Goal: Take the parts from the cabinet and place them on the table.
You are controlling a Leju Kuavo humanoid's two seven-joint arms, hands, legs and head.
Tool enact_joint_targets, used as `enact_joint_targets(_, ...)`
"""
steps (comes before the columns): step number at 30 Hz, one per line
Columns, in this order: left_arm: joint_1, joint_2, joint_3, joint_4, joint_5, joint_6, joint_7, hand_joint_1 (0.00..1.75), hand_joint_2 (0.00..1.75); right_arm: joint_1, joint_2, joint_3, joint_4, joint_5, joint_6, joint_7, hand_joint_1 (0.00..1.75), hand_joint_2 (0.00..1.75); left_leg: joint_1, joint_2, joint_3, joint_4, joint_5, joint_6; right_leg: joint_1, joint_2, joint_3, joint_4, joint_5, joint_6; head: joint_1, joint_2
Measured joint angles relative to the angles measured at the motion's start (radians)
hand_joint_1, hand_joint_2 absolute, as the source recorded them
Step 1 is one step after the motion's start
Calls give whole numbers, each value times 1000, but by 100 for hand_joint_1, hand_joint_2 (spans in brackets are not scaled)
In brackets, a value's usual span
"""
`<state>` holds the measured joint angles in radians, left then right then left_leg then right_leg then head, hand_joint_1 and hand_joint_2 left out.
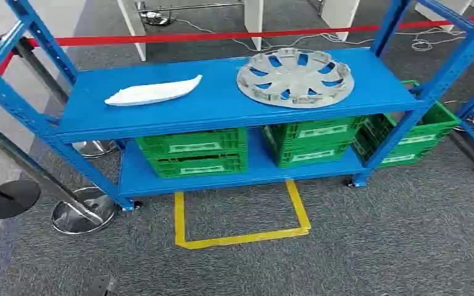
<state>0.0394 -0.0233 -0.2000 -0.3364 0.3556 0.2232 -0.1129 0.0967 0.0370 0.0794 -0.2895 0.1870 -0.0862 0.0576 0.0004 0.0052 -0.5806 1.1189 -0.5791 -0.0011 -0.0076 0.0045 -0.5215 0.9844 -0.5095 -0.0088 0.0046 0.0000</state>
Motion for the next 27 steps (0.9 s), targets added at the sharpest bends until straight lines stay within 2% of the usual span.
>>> enact_joint_targets(1, -5, -3, -19, 11, 27, 17, -9, 0, 175, -7, 3, 5, 6, 13, -6, 9, 0, 175, 2, 0, -42, 93, -42, -3, 2, -1, 0, 0, -1, -3, 1, 0)
enact_joint_targets(2, -6, -5, -34, 16, 48, 32, -19, 0, 175, -8, 4, 8, 10, 24, -14, 10, 0, 175, 4, 0, -78, 172, -69, -4, 5, -1, 0, 0, -1, -4, 0, 0)
enact_joint_targets(3, -7, -6, -44, 19, 64, 50, -29, 0, 0, -9, 5, 9, 11, 34, -19, 11, 0, 175, 5, 0, -101, 216, -75, -5, 6, -1, 1, 1, -2, -6, 1, 0)
enact_joint_targets(4, -8, -7, -59, 27, 83, 72, -40, 0, 0, -11, 8, 11, 16, 45, -26, 13, 0, 175, 5, 0, -98, 209, -57, -3, 7, 0, 3, 1, -3, -6, 0, 0)
enact_joint_targets(5, -9, -7, -67, 29, 93, 82, -45, 0, 0, -12, 8, 14, 18, 51, -33, 13, 0, 0, 5, 0, -77, 158, -16, -1, 7, 1, 6, 1, -4, -6, 0, 0)
enact_joint_targets(7, -15, -8, -84, 36, 110, 96, -55, 0, 0, -16, 11, 19, 21, 64, -38, 21, 0, 0, 5, 0, 6, -28, 87, 6, 7, 3, 17, 1, -9, -2, 0, 0)
enact_joint_targets(8, -22, -10, -100, 47, 125, 108, -63, 0, 0, -19, 15, 23, 27, 72, -45, 25, 0, 0, 4, -1, 30, -79, 92, 10, 10, 2, 10, 1, -12, 2, 0, 0)
enact_joint_targets(9, -32, -12, -118, 60, 142, 122, -72, 0, 0, -25, 16, 25, 34, 79, -51, 25, 0, 0, 1, -3, 38, -103, 83, 10, 16, 4, 14, 7, -17, 8, -1, 0)
enact_joint_targets(12, -42, -20, -162, 84, 198, 176, -106, 0, 0, -27, 20, 26, 51, 92, -79, 18, 0, 0, 1, -4, 27, -102, 83, 20, 16, 1, 8, 2, -9, 21, 0, 0)
enact_joint_targets(13, -44, -26, -170, 90, 216, 195, -118, 0, 0, -27, 20, 26, 55, 93, -92, 9, 0, 0, 12, -4, 33, -113, 89, 29, 17, 2, 3, 5, -18, 25, -1, 0)
enact_joint_targets(14, -49, -28, -180, 97, 234, 214, -131, 0, 0, -27, 23, 26, 61, 94, -108, -2, 0, 0, 11, -3, 34, -115, 91, 33, 19, 4, -10, 31, -39, 29, 3, 0)
enact_joint_targets(15, -55, -30, -189, 103, 250, 229, -142, 0, 0, -27, 25, 26, 66, 94, -122, -13, 0, 0, 11, -3, 31, -115, 91, 38, 21, 8, -39, 92, -73, 32, 7, 0)
enact_joint_targets(17, -63, -35, -201, 112, 277, 254, -158, 0, 0, -27, 28, 26, 75, 93, -150, -30, 0, 0, 7, -4, 29, -115, 91, 41, 21, 10, -124, 268, -145, 38, 5, 0)
enact_joint_targets(18, -64, -36, -207, 117, 284, 260, -163, 0, 0, -27, 31, 26, 80, 93, -161, -33, 0, 0, 6, -4, 29, -114, 91, 41, 22, 10, -157, 329, -161, 38, 5, 0)
enact_joint_targets(19, -63, -37, -211, 121, 287, 264, -164, 0, 0, -27, 33, 26, 83, 93, -168, -33, 0, 0, 5, -4, 30, -114, 91, 41, 22, 10, -165, 338, -151, 38, 5, 0)
enact_joint_targets(20, -64, -37, -213, 124, 291, 267, -166, 0, 0, -27, 34, 26, 87, 93, -170, -33, 0, 0, 5, -5, 31, -114, 91, 41, 21, 10, -149, 299, -115, 37, 5, 0)
enact_joint_targets(21, -65, -39, -216, 126, 293, 270, -167, 0, 0, -27, 34, 27, 91, 92, -172, -37, 0, 0, 6, -8, 33, -114, 90, 41, 20, 10, -113, 217, -64, 38, 5, 0)
enact_joint_targets(22, -66, -41, -218, 127, 295, 270, -170, 0, 0, -24, 34, 27, 95, 87, -176, -50, 0, 0, 6, -10, 36, -113, 89, 39, 15, 9, -62, 112, -14, 38, 5, 0)
enact_joint_targets(23, -68, -42, -218, 128, 300, 270, -174, 0, 0, -21, 34, 26, 100, 79, -187, -80, 0, 0, 4, -13, 36, -111, 87, 34, 10, 9, -26, 32, 4, 43, 6, 0)
enact_joint_targets(24, -70, -41, -218, 130, 309, 273, -178, 0, 0, -18, 35, 23, 103, 62, -201, -125, 0, 0, -4, -16, 27, -102, 83, 29, 14, 14, -4, 14, -7, 37, 7, 0)
enact_joint_targets(25, -71, -41, -218, 134, 318, 278, -187, 0, 0, -14, 35, 18, 104, 43, -217, -186, 0, 0, -4, -18, 23, -102, 84, 25, 14, 16, -10, 17, -4, 24, 3, 0)
enact_joint_targets(27, -68, -42, -216, 137, 333, 305, -210, 0, 0, -14, 32, -10, 100, -20, -263, -337, 0, 0, 0, -17, 23, -102, 87, 20, 20, 16, -14, 19, -2, 16, 5, 0)
